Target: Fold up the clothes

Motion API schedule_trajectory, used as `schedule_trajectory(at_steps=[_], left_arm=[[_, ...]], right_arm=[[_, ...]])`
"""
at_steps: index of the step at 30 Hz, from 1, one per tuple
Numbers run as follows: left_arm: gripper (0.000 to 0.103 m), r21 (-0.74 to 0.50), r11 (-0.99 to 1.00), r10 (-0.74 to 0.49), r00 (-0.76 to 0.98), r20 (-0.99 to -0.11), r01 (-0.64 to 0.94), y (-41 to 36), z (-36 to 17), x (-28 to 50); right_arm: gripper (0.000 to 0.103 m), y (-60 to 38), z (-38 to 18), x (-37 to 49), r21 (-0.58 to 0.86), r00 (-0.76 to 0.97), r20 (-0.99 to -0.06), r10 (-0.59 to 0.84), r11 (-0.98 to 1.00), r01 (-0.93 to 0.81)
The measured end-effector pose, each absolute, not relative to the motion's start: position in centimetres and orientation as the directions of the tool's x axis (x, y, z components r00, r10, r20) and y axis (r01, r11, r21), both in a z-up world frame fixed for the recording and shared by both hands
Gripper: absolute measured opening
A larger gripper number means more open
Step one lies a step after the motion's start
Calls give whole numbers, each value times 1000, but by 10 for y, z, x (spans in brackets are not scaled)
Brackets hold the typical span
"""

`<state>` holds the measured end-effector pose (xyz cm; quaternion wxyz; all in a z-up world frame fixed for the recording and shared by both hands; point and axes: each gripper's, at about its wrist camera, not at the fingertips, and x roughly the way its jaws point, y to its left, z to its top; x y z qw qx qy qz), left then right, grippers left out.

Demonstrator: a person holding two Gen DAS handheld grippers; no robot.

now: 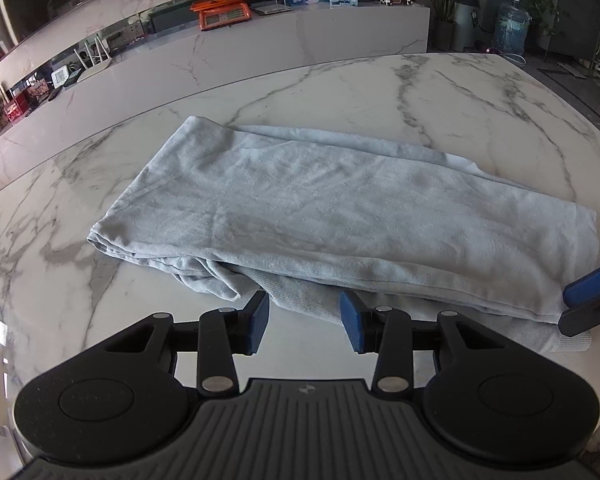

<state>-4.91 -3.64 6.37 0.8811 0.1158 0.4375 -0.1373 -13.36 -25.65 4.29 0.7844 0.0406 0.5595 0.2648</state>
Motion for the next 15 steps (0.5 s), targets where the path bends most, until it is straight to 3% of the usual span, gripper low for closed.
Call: schedule_trajectory(at_steps=[8,15], left_arm=[[38,45,921,-207,584,-785,388,-61,79,-48],[37,64,891,-200,514,-834,450,-88,58,-45]], right_arm=[[28,-250,77,-124,149,340,-876,342,863,-484],[28,-255,58,-105,44,330,-914,237,865,-499]])
